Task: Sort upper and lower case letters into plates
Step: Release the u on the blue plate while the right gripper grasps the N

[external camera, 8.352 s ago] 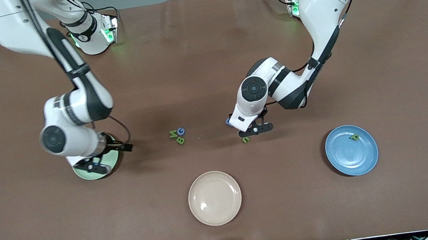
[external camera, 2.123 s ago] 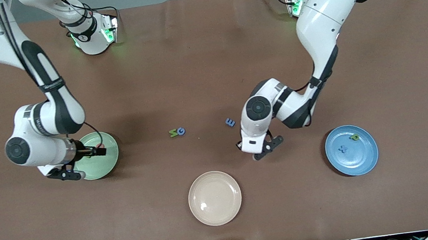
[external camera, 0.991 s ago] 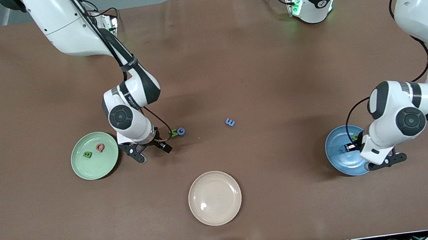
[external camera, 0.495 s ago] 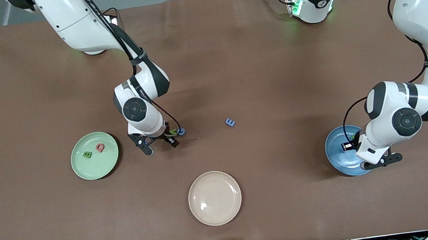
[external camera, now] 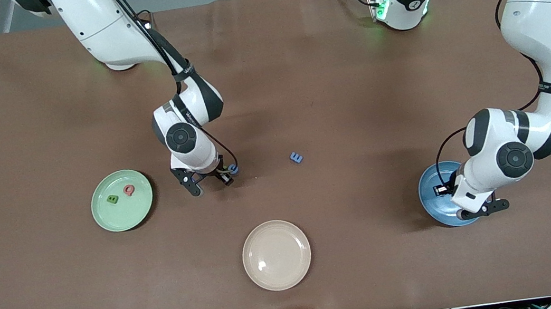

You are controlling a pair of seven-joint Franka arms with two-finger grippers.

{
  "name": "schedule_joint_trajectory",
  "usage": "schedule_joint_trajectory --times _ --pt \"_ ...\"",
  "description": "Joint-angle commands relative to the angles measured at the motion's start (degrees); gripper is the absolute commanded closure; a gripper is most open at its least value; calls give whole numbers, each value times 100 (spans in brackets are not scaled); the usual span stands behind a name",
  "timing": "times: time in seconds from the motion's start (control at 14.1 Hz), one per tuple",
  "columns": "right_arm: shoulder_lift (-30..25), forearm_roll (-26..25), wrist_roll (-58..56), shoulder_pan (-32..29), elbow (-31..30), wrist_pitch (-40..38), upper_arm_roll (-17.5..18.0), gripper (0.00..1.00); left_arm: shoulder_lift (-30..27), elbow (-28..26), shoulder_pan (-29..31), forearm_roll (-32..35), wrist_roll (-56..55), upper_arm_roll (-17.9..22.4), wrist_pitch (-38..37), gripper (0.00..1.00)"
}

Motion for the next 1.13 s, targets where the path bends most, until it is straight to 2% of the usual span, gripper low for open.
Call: schedule_joint_trajectory --times 0.0,0.07,0.14,0.21,0.42,0.64,0.85,1.06 --pt "45 1 235 128 -43 6 -51 79 -18 -30 4 93 -88 -34 52 28" --pt "45 1 235 120 -43 6 -51 89 -27 -39 12 93 -79 -34 44 0" --pt "45 1 200 102 -43 -3 -51 97 -35 -39 12 93 -70 -34 26 0" --pt "36 1 130 58 -43 -3 -51 99 -36 -48 12 93 -79 -34 26 0" --pt "-43 -52 -483 -178 -8 -38 -86 100 -141 -39 -5 84 -114 -147 -18 0" --pt "-340 -52 -1624 -626 -16 -467 -86 99 -281 -39 -23 84 -289 -717 -640 0" --pt "-832 -52 -3030 -1355 -25 -1249 -86 99 -290 -39 -276 93 -1077 -1088 -852 0" --pt "-1027 -60 -4165 -1962 -130 -1506 -86 99 -264 -48 -918 93 -2385 -1089 -888 0"
